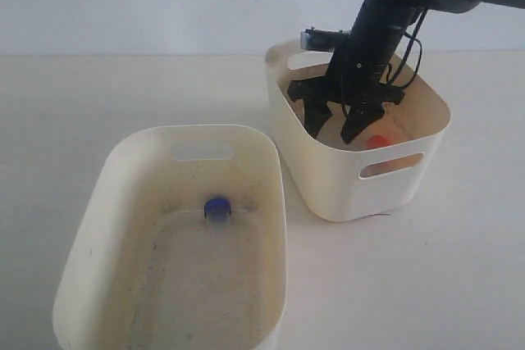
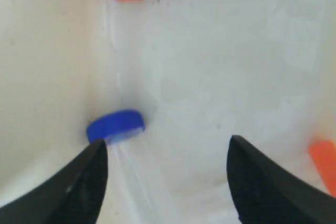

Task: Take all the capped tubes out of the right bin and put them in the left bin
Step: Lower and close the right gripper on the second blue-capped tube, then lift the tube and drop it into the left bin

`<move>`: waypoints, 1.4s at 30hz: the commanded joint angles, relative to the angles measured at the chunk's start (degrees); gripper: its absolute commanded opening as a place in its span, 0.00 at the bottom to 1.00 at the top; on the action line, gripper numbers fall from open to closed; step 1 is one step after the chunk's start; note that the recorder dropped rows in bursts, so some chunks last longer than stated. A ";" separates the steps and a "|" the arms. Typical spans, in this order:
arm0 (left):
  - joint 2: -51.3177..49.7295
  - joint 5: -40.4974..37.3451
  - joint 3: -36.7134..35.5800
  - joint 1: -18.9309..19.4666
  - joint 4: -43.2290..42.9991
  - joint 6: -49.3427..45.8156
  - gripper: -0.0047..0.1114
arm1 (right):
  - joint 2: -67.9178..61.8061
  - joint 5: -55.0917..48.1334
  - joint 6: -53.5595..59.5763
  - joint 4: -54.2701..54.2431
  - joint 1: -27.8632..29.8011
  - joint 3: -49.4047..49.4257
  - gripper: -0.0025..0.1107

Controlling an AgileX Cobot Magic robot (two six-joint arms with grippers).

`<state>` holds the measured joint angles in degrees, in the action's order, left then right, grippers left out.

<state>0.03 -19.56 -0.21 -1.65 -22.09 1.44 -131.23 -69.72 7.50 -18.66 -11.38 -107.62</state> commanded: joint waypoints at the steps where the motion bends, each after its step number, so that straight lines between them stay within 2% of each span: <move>1: -0.03 0.20 0.21 -0.24 0.16 0.54 0.08 | 2.32 -0.24 1.82 -0.32 -0.47 4.61 0.57; 6: -0.03 0.20 0.21 -0.24 0.16 0.54 0.08 | 0.85 -0.24 3.73 -0.74 -1.20 5.83 0.57; 8: -0.03 0.20 0.21 -0.24 0.16 0.54 0.08 | 0.52 -0.24 3.73 -0.95 -1.20 5.83 0.53; 10: -0.03 0.20 0.21 -0.24 0.16 0.54 0.08 | 0.37 -0.24 3.73 -0.23 -1.20 5.83 0.44; 15: -0.03 0.20 0.21 -0.24 0.16 0.54 0.08 | 0.33 -0.24 3.85 0.05 -1.20 5.71 0.07; 16: -0.03 0.20 0.21 -0.24 0.16 0.54 0.08 | 0.45 -0.24 4.14 0.05 -1.20 5.71 0.02; 37: -0.03 0.20 0.21 -0.24 0.16 0.54 0.08 | 16.66 -0.24 4.68 3.06 -1.20 1.10 0.02; 42: -0.03 0.20 0.21 -0.24 0.16 0.54 0.08 | 25.42 -0.24 8.70 -3.68 -1.20 5.38 0.02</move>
<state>0.03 -19.56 -0.21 -1.65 -22.09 1.44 -111.22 -69.63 13.11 -17.87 -12.56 -105.28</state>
